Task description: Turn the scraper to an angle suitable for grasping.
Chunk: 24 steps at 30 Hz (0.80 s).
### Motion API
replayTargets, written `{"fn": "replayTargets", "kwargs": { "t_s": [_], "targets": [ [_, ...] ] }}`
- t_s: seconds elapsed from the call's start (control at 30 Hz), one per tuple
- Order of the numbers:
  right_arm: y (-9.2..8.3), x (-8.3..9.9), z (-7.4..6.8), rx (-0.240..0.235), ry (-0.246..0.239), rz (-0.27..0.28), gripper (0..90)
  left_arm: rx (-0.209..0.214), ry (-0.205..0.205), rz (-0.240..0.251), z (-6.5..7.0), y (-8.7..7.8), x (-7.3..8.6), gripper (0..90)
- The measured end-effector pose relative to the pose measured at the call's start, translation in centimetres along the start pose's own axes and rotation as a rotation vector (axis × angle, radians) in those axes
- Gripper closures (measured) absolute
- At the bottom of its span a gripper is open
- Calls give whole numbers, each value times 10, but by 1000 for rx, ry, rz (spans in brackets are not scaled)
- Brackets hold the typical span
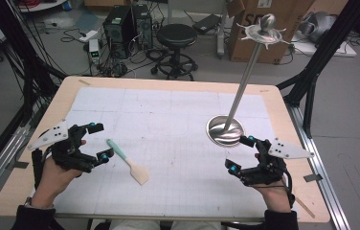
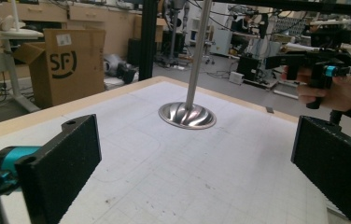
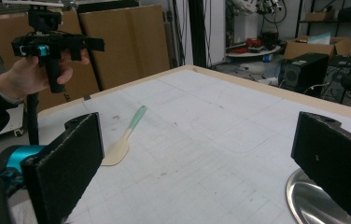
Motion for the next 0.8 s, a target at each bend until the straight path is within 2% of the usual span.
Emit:
{"fn": "replayTargets", "kwargs": {
  "t_s": [0.2,0.27,0.33,0.4,0.47,0.53,0.57,0.6,0.7,0.8],
  "targets": [
    [1,2,0,0,6,-10,12,-10,-20,1,-2,-2,0,20],
    [0,1,0,3,3,-9,13,-6,-10,8,-2,-1,2,20],
    [0,2,0,1,4,-10,13,-9,-26,-8,-3,1,5,20],
    [-1,2,0,4,5,-9,12,-15,-19,-16,-3,2,6,28],
    [-1,2,1,6,6,-10,12,-40,13,-29,-3,2,10,161],
    [-1,3,1,4,8,-15,13,-50,20,-38,-4,2,14,313],
    [-1,4,2,3,7,-18,12,-77,30,-60,-5,2,17,413],
    [-1,4,2,3,10,-22,12,-88,40,-74,-6,2,19,468],
    [0,6,4,4,15,-25,13,-133,89,-87,-7,3,30,665],
    [-1,7,5,3,20,-26,12,-186,88,-107,-11,3,40,829]
  ]
}}
Point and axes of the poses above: each handheld gripper's, and its own axes: y roughly forward along the jaws, x roughly out of its underside, z roughly to its right, the point moved 3 cm from there along y, roughly forward along the jaws, and after that the axes turned 6 degrees about -x, right-handed, at the moved point
